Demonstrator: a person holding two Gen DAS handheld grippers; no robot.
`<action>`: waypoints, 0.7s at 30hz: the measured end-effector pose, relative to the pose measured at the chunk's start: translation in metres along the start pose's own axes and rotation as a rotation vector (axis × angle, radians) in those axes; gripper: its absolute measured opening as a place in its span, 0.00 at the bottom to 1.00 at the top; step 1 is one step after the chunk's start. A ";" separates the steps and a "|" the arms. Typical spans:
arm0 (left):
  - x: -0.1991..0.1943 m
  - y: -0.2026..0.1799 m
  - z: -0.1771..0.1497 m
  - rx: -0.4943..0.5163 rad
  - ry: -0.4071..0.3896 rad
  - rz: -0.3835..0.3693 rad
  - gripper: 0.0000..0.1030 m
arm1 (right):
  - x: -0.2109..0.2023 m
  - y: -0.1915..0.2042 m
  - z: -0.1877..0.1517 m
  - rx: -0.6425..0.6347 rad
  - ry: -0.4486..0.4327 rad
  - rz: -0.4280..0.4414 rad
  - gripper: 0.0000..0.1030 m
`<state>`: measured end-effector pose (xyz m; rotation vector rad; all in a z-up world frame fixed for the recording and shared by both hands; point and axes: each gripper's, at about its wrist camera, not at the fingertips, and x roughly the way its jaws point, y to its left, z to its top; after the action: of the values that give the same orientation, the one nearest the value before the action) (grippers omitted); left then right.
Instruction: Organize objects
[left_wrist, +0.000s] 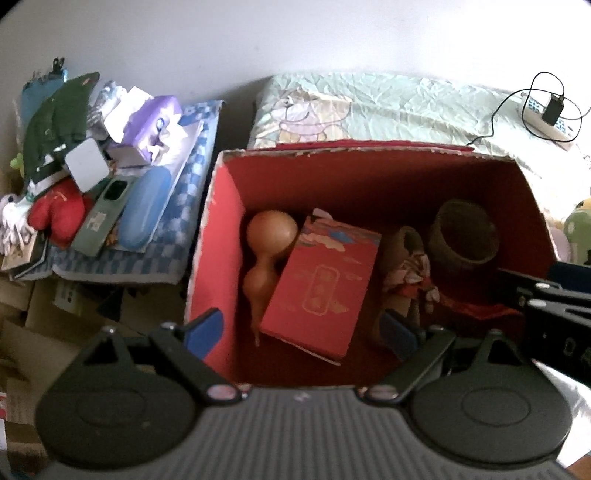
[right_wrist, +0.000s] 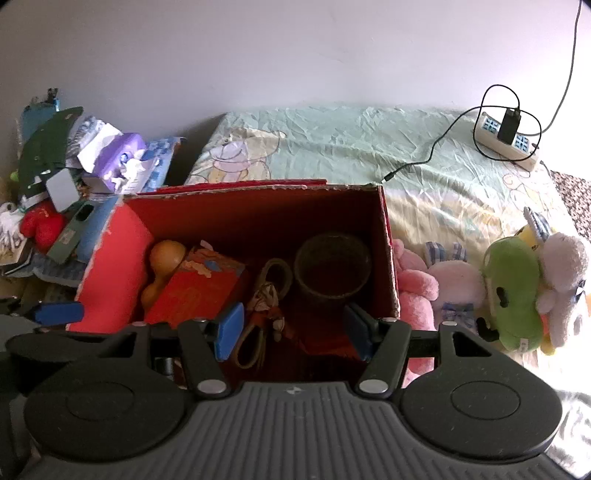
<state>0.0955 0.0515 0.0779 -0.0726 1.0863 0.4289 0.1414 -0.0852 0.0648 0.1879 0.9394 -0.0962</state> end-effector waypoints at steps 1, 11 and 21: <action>0.002 0.000 0.000 0.004 -0.001 0.003 0.90 | 0.003 0.001 0.000 0.000 0.002 -0.005 0.61; 0.010 0.006 -0.001 0.024 -0.002 0.010 0.93 | 0.011 0.010 0.000 0.013 -0.002 -0.027 0.61; 0.008 -0.007 -0.002 0.052 -0.012 -0.015 0.93 | 0.007 -0.003 -0.004 0.039 -0.016 -0.045 0.66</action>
<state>0.0999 0.0471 0.0686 -0.0322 1.0835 0.3866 0.1414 -0.0872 0.0563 0.2022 0.9262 -0.1575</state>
